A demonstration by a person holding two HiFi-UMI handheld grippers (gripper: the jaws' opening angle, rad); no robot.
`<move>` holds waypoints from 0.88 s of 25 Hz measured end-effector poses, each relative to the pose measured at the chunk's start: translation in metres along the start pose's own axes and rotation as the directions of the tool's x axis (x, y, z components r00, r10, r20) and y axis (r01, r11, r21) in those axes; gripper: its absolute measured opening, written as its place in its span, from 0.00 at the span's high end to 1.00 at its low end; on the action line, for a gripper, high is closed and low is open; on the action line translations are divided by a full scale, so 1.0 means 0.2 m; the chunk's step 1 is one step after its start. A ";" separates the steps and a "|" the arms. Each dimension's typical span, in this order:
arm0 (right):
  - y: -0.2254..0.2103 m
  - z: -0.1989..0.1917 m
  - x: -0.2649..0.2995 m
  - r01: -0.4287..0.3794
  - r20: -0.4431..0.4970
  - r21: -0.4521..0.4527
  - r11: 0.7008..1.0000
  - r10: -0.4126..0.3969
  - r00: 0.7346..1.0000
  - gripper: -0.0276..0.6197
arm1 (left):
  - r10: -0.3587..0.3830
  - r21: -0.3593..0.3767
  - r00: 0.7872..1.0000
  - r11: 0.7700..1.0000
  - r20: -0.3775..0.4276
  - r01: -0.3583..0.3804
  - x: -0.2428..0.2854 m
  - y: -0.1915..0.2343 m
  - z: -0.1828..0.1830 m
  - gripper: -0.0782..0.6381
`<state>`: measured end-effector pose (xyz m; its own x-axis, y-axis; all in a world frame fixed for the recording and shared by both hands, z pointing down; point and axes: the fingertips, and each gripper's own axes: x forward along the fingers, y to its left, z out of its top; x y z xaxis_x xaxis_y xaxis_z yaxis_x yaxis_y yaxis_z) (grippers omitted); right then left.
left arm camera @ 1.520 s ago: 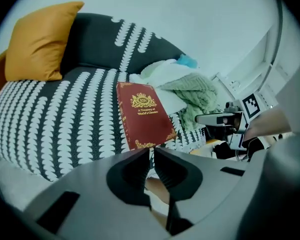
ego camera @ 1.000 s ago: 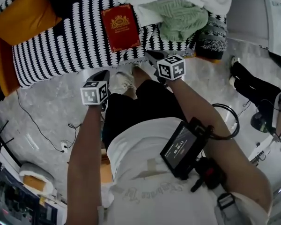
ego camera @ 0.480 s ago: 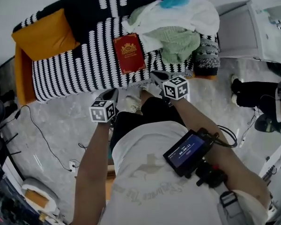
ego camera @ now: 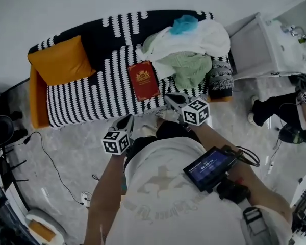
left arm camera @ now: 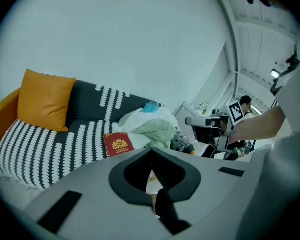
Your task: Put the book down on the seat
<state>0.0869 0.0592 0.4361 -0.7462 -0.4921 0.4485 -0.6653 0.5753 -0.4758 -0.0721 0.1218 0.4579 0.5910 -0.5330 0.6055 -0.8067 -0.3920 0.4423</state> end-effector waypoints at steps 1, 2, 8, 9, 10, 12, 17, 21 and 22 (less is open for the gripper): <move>0.02 0.02 -0.02 -0.010 0.009 -0.010 1.000 0.010 1.000 0.93 | -0.001 0.009 1.000 1.000 0.016 0.001 -0.02 -0.02 0.02 0.88; 0.05 0.04 -0.04 -0.018 0.017 -0.019 1.000 0.018 1.000 0.93 | -0.002 0.019 1.000 1.000 0.030 0.001 -0.04 -0.03 0.05 0.88; 0.17 0.14 -0.12 -0.057 0.051 -0.071 0.996 0.060 0.997 0.94 | -0.005 0.091 0.994 0.996 0.112 -0.005 -0.16 -0.08 0.21 0.88; 0.19 0.16 -0.13 -0.063 0.057 -0.079 0.995 0.068 0.996 0.93 | -0.006 0.096 0.992 0.995 0.125 -0.006 -0.18 -0.09 0.24 0.88; 0.22 0.18 -0.14 -0.069 0.062 -0.089 0.994 0.075 0.995 0.93 | -0.007 0.099 0.990 0.995 0.138 -0.006 -0.20 -0.09 0.26 0.88; 0.27 0.20 -0.17 -0.079 0.068 -0.109 0.991 0.087 0.994 0.93 | -0.010 0.100 0.987 0.995 0.160 -0.006 -0.24 -0.11 0.29 0.88; 0.37 0.25 -0.22 -0.097 0.080 -0.148 0.984 0.110 0.991 0.93 | -0.020 0.091 0.982 0.996 0.187 0.003 -0.31 -0.14 0.31 0.88; 0.36 0.24 -0.21 -0.091 0.072 -0.156 0.984 0.103 0.992 0.93 | -0.020 0.083 0.984 0.997 0.175 0.006 -0.28 -0.14 0.29 0.88; 0.35 0.23 -0.21 -0.089 0.071 -0.155 0.984 0.101 0.992 0.93 | -0.022 0.086 0.985 0.996 0.173 0.007 -0.28 -0.15 0.30 0.88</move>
<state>0.0702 0.0900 0.3479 -0.8091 -0.4770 0.3432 -0.5847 0.7112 -0.3902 -0.0812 0.1184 0.3724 0.6001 -0.6459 0.4718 -0.7992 -0.4587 0.3886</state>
